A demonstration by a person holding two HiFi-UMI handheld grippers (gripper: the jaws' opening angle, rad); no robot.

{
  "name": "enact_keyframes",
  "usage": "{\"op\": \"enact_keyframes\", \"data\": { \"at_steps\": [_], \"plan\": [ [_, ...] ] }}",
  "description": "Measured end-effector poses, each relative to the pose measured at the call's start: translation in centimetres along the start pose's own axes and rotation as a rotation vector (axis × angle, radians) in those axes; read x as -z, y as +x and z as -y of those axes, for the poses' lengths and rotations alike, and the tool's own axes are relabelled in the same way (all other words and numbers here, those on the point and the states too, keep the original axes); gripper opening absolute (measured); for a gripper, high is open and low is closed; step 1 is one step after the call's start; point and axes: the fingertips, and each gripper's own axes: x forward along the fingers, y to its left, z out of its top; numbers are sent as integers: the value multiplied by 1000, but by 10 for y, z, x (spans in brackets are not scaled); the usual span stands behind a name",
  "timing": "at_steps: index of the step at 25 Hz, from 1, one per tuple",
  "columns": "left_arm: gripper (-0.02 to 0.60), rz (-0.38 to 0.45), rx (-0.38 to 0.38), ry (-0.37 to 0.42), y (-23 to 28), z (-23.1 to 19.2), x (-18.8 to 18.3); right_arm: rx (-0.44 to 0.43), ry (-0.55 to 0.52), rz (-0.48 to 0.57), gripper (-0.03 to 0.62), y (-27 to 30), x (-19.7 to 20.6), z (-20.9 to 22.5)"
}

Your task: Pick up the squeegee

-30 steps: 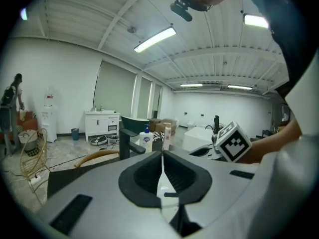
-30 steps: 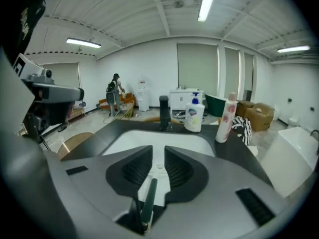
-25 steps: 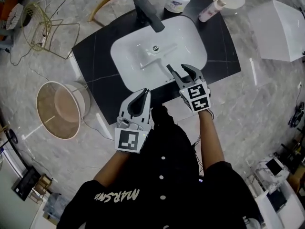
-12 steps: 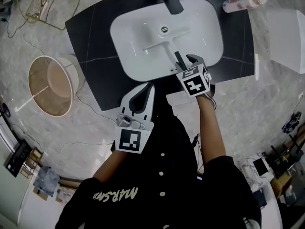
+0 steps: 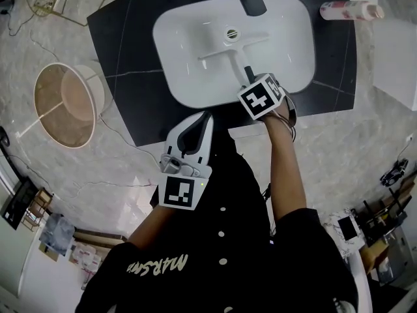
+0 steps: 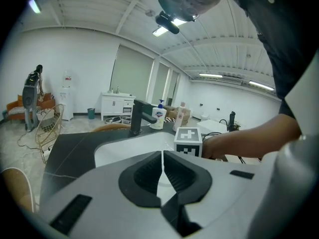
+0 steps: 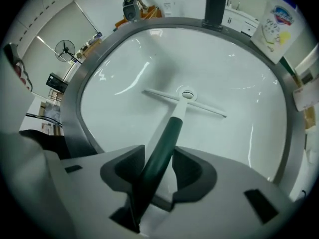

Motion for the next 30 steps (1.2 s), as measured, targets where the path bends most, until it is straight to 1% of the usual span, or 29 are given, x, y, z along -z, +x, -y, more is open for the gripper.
{"op": "enact_keyframes", "data": {
  "at_steps": [5,8,9,10,14,19,23,30],
  "plan": [
    [20,-11,6,18,1,-1,2,11,6,-5,153,0,0,2],
    [20,3,-6,0,1,-4,0,31,34,19,141,-2,-2,8],
    [20,10,-9,-3,0,-5,-2,41,41,28,115,-4,-2,10],
    [20,14,-9,2,-1,-4,-4,50,42,35,75,-7,-1,12],
    [20,38,-13,11,-6,-3,-16,66,12,46,67,-18,3,11],
    [20,77,-8,29,-14,1,-37,99,24,101,67,-44,8,9],
    [20,123,3,65,-13,-2,-60,147,56,180,67,-74,3,12],
    [20,231,25,135,-18,-3,-119,232,123,282,67,-145,21,3]
  ]
}}
